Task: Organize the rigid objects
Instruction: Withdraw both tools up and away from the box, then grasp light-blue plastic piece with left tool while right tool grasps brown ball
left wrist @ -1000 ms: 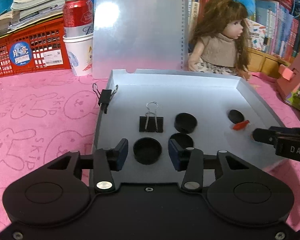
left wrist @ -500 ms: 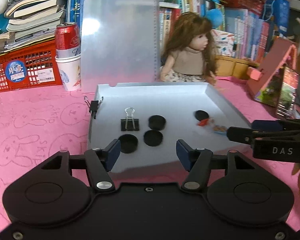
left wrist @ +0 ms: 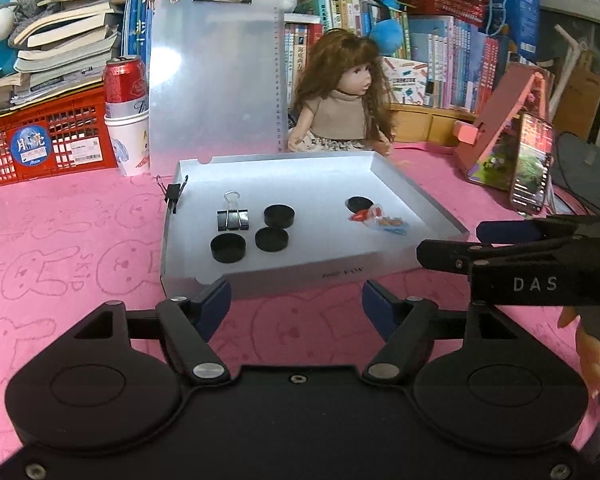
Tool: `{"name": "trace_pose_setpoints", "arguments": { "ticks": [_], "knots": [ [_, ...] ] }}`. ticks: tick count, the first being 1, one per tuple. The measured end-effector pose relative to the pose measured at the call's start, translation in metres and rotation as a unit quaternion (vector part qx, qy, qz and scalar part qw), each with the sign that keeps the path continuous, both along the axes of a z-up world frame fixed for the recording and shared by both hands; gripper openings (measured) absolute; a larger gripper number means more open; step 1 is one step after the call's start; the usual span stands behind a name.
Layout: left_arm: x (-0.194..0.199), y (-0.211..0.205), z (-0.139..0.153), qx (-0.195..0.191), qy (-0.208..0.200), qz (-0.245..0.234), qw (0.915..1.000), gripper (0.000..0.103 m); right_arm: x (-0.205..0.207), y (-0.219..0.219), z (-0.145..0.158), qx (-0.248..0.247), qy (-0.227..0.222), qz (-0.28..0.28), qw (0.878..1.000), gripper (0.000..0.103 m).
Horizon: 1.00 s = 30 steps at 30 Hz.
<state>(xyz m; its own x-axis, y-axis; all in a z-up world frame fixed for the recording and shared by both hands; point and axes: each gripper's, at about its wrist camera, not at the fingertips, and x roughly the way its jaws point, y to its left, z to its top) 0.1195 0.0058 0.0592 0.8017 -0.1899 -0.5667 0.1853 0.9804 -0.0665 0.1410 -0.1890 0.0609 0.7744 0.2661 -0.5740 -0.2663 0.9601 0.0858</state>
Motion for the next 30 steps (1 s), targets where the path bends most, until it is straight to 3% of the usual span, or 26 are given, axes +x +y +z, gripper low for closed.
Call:
{"name": "trace_pose_setpoints", "arguments": {
  "ticks": [20, 30],
  "knots": [
    [-0.088, -0.014, -0.02, -0.004, 0.027, -0.061, 0.9978, 0.075, -0.055, -0.024, -0.008, -0.005, 0.003, -0.002, 1.0, 0.089],
    [-0.111, -0.026, -0.027, -0.006, 0.034, -0.092, 0.9951, 0.052, -0.072, -0.015, -0.021, -0.019, 0.002, 0.034, 0.999, 0.089]
  ]
}}
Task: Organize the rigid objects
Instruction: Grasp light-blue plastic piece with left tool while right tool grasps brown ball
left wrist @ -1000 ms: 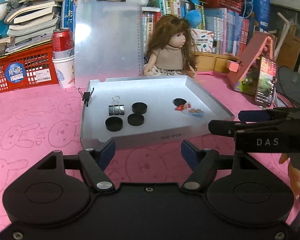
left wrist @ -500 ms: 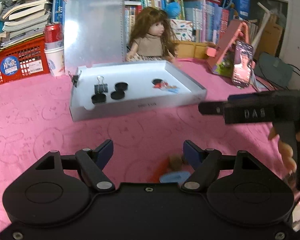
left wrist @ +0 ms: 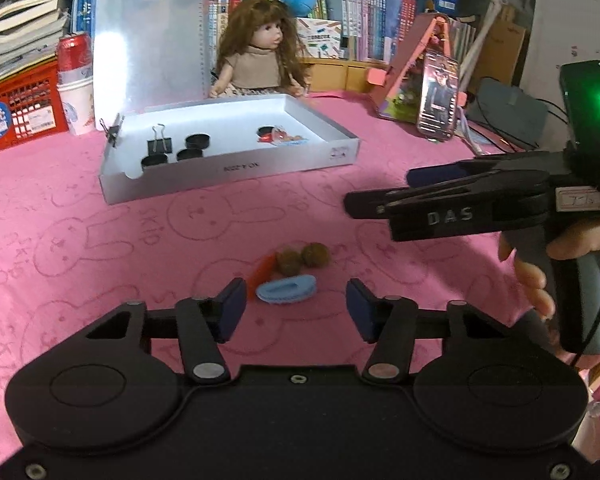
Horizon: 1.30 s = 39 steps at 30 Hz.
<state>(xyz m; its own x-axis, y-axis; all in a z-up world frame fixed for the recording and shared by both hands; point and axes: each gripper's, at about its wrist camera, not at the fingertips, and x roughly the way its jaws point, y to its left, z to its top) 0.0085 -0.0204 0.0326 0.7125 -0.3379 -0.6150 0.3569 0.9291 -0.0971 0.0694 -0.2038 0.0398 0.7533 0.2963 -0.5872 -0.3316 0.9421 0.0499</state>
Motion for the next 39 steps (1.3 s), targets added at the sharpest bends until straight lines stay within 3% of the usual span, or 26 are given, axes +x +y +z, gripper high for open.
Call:
{"name": "trace_pose_setpoints", "arguments": {
  "ticks": [7, 14, 19, 24, 29, 30, 39],
  "knots": [
    [0.003, -0.004, -0.01, 0.005, 0.01, -0.003, 0.9999, 0.047, -0.01, 0.01, -0.01, 0.003, 0.01, 0.037, 0.999, 0.073],
    [0.014, -0.004, -0.015, 0.01, 0.009, 0.012, 0.9998, 0.047, -0.013, 0.018, -0.017, 0.007, 0.023, 0.064, 0.998, 0.05],
    [0.02, -0.004, -0.019, 0.011, 0.011, 0.013, 0.9998, 0.047, -0.007, 0.017, -0.018, 0.035, 0.037, 0.08, 0.996, 0.043],
    [0.021, -0.005, -0.021, 0.014, 0.007, 0.012, 0.9998, 0.044, -0.005, 0.026, -0.018, 0.02, 0.036, 0.097, 0.994, 0.039],
    [0.022, -0.004, -0.021, 0.016, 0.003, 0.014, 0.9998, 0.041, -0.001, 0.033, -0.019, 0.01, 0.045, 0.108, 0.993, 0.028],
    [0.021, -0.004, -0.021, 0.016, 0.001, 0.015, 0.9998, 0.034, 0.0, 0.033, -0.019, 0.01, 0.046, 0.107, 0.993, 0.024],
    [0.017, 0.002, -0.017, 0.022, -0.019, 0.03, 0.9991, 0.033, -0.007, 0.026, -0.016, -0.012, 0.026, 0.078, 0.997, 0.023]
  ]
}}
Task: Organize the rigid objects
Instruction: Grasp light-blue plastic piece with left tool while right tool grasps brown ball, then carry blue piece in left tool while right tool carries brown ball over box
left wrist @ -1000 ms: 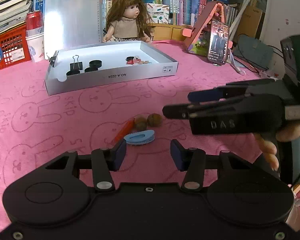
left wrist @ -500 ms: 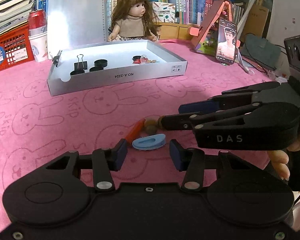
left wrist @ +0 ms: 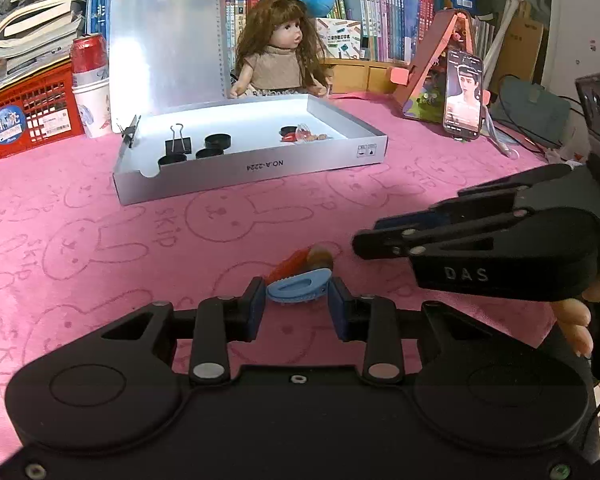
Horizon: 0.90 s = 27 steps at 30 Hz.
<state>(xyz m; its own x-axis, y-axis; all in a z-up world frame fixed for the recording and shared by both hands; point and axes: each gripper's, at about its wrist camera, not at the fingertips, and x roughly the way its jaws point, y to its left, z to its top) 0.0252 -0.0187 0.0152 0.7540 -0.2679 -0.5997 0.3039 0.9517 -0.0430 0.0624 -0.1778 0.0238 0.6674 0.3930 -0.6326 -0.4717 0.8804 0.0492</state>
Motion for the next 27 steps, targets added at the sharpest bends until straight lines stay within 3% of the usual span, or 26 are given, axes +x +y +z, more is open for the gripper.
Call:
{"name": "trace_pose_setpoints", "arguments": {
  "ticks": [12, 27],
  "knots": [
    [0.008, 0.007, 0.011, -0.004, -0.01, 0.03, 0.9995, 0.033, -0.004, -0.005, 0.006, -0.014, -0.024, -0.028, 0.999, 0.023],
    [0.034, 0.019, 0.029, -0.017, -0.022, 0.054, 0.9981, 0.033, 0.015, -0.014, 0.022, 0.007, -0.045, -0.068, 0.997, 0.023]
  ]
}}
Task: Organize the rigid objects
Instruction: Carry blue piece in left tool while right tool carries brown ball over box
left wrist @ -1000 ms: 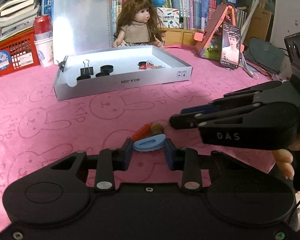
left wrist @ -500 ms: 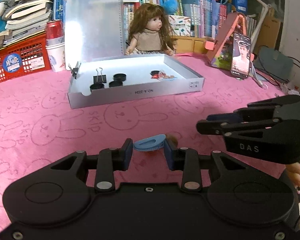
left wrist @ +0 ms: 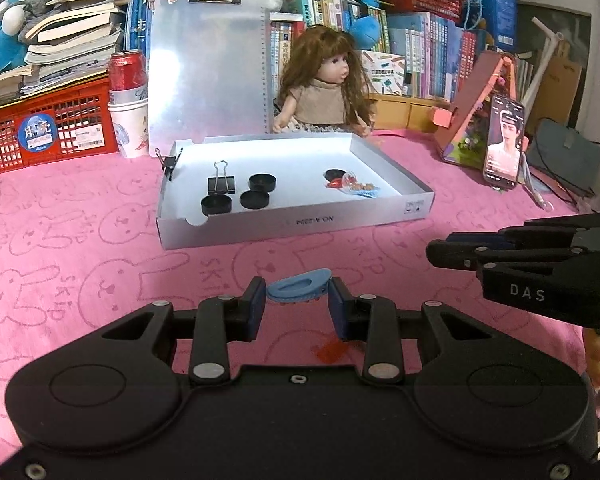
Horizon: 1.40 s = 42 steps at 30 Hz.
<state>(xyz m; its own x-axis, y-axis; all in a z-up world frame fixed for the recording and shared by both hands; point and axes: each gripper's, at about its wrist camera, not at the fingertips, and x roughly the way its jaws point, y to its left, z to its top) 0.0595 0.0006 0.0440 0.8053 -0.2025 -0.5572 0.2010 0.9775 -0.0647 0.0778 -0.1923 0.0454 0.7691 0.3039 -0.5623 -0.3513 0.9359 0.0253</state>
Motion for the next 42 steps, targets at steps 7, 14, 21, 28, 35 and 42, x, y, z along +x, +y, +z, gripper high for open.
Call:
{"name": "trace_pose_setpoints", "arguments": {
  "ticks": [7, 14, 21, 28, 35, 42],
  "knots": [
    [0.013, 0.005, 0.002, -0.006, 0.0, 0.009, 0.9999, 0.033, 0.008, 0.002, -0.001, 0.002, 0.0, -0.002, 1.0, 0.023],
    [0.026, 0.008, 0.004, -0.008, 0.0, 0.019, 0.9998, 0.033, 0.019, 0.002, -0.002, 0.009, -0.001, -0.009, 1.0, 0.023],
    [0.045, 0.013, 0.012, -0.015, -0.005, 0.03, 0.9994, 0.033, 0.032, 0.001, 0.002, 0.02, -0.001, -0.018, 1.0, 0.023],
    [0.067, 0.018, 0.017, -0.022, -0.009, 0.04, 0.9989, 0.033, 0.05, -0.002, 0.005, 0.027, 0.001, -0.029, 0.999, 0.023],
    [0.099, 0.021, 0.021, -0.032, -0.007, 0.05, 0.9982, 0.033, 0.076, -0.005, 0.009, 0.039, 0.007, -0.042, 0.998, 0.023],
    [0.13, 0.018, 0.018, -0.022, -0.003, 0.064, 0.9977, 0.033, 0.101, -0.003, 0.01, 0.042, 0.012, -0.053, 0.998, 0.023]
  ]
}}
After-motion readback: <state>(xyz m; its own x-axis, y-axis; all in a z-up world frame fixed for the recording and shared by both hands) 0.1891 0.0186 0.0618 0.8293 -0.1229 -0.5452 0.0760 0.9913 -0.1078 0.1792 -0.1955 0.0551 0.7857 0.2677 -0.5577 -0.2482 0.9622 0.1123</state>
